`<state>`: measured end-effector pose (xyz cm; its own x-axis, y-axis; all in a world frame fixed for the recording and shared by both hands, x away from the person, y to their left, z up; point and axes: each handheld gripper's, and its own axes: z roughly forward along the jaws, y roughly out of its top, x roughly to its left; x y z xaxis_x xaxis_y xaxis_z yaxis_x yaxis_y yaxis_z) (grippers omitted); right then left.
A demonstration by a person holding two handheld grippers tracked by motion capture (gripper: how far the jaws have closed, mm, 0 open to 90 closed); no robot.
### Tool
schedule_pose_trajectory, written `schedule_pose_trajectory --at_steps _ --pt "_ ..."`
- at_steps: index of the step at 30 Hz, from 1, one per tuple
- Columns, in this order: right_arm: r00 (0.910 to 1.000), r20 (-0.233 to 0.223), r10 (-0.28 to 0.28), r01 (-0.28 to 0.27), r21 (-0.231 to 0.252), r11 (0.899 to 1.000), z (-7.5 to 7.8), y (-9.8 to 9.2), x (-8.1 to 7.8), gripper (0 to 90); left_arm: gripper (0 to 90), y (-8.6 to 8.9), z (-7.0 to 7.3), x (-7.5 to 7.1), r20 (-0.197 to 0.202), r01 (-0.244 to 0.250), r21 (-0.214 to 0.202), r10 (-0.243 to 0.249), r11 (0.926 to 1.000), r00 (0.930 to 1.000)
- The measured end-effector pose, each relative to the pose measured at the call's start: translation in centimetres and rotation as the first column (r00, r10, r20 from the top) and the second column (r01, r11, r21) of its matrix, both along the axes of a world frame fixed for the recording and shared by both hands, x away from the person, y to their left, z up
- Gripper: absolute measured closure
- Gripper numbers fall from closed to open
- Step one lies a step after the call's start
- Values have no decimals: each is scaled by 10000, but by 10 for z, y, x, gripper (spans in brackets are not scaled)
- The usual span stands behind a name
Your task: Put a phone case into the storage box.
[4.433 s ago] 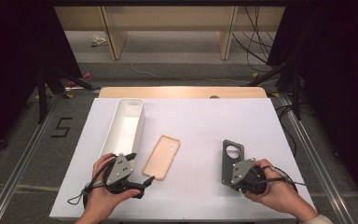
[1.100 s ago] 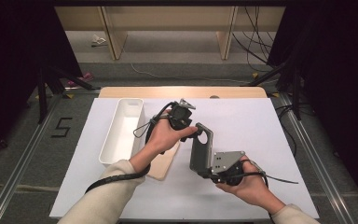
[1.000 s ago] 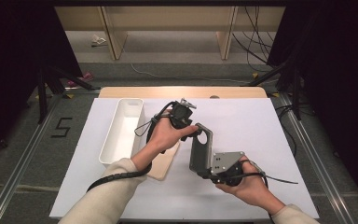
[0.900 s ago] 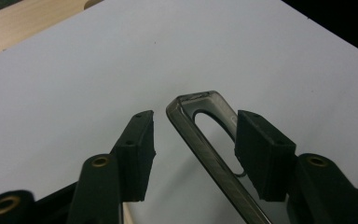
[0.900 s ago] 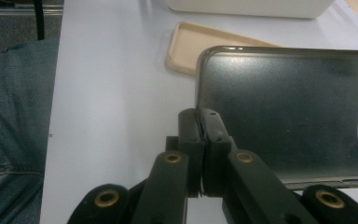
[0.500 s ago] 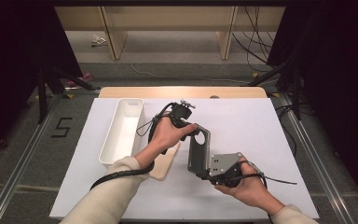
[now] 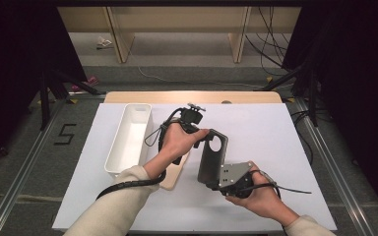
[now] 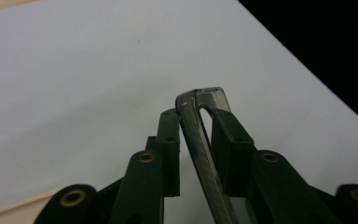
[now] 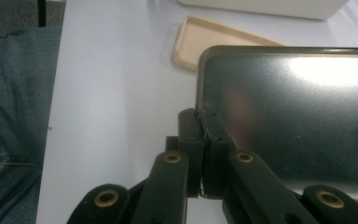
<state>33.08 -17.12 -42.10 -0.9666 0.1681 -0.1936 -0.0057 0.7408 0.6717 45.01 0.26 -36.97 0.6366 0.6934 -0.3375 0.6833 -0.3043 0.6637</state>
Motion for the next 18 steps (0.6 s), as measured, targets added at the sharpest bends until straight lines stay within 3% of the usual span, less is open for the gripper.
schedule_pose_trajectory --at_steps 4,6,8,12,13,16,18 --pt "10000 57 -30 31 -133 9999 -2 2 2 882 804 -4 8 -7 78 -18 -801 24 9968 10000" --pt "9999 23 -151 152 -153 9998 -3 2 4 878 813 -7 12 -12 560 215 -740 -173 9970 9983" --pt "9994 0 -348 348 -50 9994 -3 0 6 839 814 -9 15 -16 1307 313 -364 -263 9988 9911" --pt "9961 -101 -872 876 383 9954 -1 -5 8 749 814 -6 19 -19 2192 437 -615 -293 9971 9752" --pt "9937 -277 -1089 1105 610 9920 0 -7 9 692 814 -4 19 -19 2426 437 -661 -264 9969 9698" --pt "9882 -451 -1463 1500 924 9844 0 -11 10 594 813 4 18 -22 3019 501 -736 -256 9960 9530" --pt "9851 -551 -1627 1677 1038 9804 0 -12 11 569 813 6 18 -22 3109 547 -739 -291 9958 9500"
